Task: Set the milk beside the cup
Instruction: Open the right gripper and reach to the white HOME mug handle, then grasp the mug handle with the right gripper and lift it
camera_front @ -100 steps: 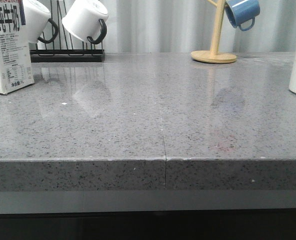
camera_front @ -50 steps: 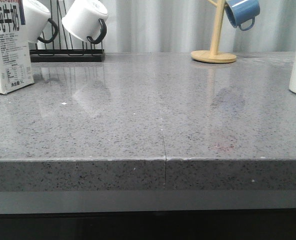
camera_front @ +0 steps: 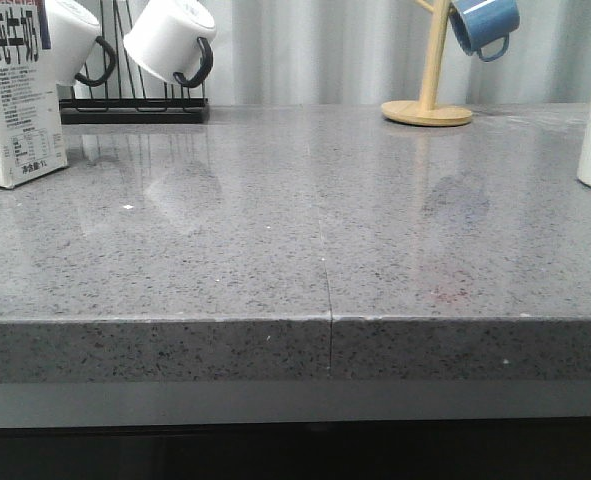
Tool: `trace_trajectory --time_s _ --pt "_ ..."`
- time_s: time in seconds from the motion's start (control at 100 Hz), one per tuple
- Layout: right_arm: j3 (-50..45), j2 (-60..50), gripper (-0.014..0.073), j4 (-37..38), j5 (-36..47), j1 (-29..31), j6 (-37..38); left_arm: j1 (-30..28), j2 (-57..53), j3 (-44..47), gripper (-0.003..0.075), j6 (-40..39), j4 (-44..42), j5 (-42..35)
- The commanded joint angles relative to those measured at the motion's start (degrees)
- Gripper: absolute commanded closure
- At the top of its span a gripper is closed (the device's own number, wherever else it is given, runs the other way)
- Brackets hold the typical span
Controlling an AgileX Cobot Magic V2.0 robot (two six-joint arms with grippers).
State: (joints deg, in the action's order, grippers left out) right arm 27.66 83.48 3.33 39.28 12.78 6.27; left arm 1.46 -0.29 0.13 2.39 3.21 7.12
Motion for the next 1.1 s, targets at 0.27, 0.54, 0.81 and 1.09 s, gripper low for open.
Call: trace_trajectory --time_s 0.27,0.54,0.81,1.09 --pt "8.91 7.27 0.0325 1.45 5.05 0.24 -0.31 -0.06 -1.51 2.28 0.0741 -0.36 0.11 -4.80" --pt "14.27 12.42 0.0377 2.65 4.79 -0.94 -0.25 -0.06 -1.51 2.28 0.0741 -0.36 0.11 -4.80" --pt "14.94 12.48 0.0669 4.02 3.60 -0.98 -0.25 -0.06 -1.51 2.28 0.0741 -0.36 0.11 -4.80" --pt "14.41 6.26 0.0669 6.24 -0.81 -4.40 1.35 -0.06 -1.51 2.28 0.0741 -0.36 0.11 -4.80"
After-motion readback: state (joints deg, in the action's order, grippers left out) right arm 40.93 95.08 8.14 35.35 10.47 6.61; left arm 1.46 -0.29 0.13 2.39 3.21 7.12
